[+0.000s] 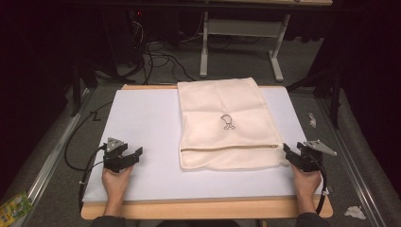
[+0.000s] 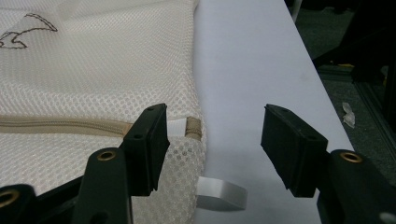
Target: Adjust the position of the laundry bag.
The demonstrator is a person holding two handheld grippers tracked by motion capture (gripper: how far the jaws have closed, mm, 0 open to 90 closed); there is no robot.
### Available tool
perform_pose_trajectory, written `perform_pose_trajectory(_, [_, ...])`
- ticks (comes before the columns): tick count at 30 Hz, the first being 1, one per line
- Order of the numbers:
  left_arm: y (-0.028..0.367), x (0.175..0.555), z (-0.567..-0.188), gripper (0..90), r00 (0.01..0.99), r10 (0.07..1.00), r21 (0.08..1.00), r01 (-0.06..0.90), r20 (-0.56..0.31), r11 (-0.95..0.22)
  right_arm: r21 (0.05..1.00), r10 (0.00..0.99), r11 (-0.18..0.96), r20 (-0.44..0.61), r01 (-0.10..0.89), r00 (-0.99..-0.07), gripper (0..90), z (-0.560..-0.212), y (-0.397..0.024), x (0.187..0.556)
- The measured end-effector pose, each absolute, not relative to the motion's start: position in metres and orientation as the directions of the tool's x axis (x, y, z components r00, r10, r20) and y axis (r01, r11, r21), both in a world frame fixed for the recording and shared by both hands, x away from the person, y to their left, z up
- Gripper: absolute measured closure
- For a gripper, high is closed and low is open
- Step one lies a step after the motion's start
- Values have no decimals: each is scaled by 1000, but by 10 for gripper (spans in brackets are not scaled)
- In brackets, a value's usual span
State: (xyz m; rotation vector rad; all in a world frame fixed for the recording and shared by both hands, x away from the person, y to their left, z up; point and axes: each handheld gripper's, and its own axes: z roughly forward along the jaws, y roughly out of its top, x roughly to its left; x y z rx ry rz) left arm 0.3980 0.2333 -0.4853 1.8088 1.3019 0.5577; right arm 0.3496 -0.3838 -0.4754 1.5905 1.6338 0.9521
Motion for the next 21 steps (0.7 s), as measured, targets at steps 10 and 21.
perform_pose_trajectory(10, [224,398,-484,352,392,920,808,550,-25,-213,841,998,44,-18,539,-53,426,-475,-379,352])
perform_pose_trajectory(21, [224,398,-483,355,387,922,797,557,0,-234,860,996,73,-39,505,-78,461,-471,-378,349])
